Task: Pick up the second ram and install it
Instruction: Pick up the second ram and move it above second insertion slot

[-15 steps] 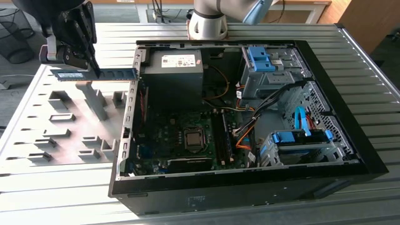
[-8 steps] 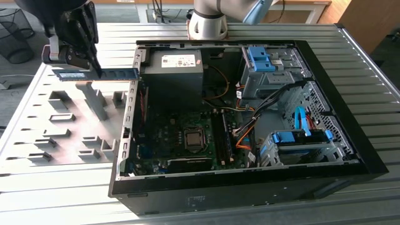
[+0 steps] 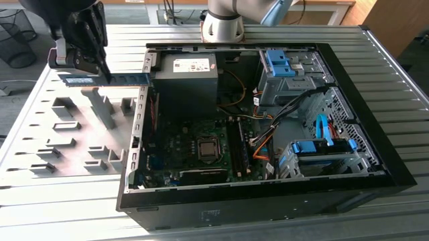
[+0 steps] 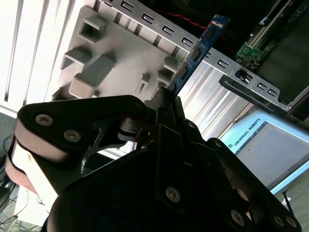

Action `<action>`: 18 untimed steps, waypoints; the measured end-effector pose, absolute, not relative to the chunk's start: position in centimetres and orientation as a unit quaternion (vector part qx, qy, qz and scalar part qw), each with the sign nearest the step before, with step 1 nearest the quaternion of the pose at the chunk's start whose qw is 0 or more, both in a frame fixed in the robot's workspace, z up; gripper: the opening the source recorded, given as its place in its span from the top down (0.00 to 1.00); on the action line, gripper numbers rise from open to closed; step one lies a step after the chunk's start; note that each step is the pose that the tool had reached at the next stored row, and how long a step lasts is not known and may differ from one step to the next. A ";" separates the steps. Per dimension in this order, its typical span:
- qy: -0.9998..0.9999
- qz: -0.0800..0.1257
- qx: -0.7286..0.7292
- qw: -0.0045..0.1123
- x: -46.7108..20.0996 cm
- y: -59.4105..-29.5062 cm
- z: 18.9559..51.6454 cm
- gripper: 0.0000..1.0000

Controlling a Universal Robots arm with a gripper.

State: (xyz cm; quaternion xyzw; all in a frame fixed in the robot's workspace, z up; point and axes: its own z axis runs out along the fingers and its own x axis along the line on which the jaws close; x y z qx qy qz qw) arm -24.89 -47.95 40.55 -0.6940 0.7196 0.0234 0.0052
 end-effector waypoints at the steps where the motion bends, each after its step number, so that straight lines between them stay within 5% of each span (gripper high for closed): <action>1: 0.720 0.023 -0.694 0.005 -24.9 -47.9 40.6 0.86; 18: 0.720 0.023 -0.694 0.005 -24.1 -48.0 40.6 0.86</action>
